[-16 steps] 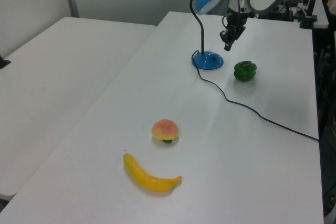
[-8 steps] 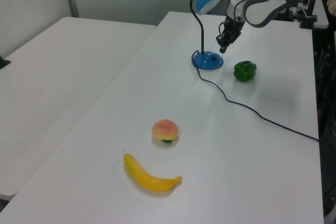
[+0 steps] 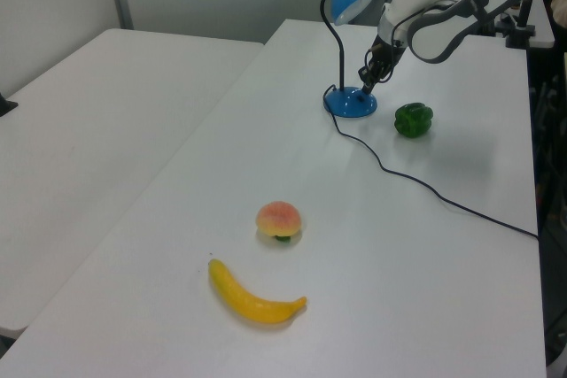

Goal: Turn on desk lamp
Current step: 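Press the switch on the lamp base with the gripper fingers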

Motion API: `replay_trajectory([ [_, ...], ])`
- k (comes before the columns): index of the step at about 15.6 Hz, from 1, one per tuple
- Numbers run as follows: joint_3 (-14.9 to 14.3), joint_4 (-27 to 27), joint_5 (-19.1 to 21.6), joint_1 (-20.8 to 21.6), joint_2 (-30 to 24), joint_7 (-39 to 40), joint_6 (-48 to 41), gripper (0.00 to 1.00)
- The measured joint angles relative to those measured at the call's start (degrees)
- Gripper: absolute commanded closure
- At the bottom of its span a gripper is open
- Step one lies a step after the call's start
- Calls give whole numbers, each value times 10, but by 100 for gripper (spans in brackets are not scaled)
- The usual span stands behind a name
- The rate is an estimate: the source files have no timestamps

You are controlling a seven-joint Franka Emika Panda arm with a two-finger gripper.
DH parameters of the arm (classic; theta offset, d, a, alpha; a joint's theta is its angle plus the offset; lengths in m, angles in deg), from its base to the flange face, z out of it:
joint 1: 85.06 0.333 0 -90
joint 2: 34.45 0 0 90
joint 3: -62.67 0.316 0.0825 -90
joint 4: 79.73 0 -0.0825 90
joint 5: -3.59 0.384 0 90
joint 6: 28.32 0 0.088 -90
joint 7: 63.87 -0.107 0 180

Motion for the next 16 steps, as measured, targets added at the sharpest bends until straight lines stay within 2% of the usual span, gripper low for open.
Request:
replay_trajectory([
  [16, 0, -25, -25, 1, 30, 0, 15, 100],
])
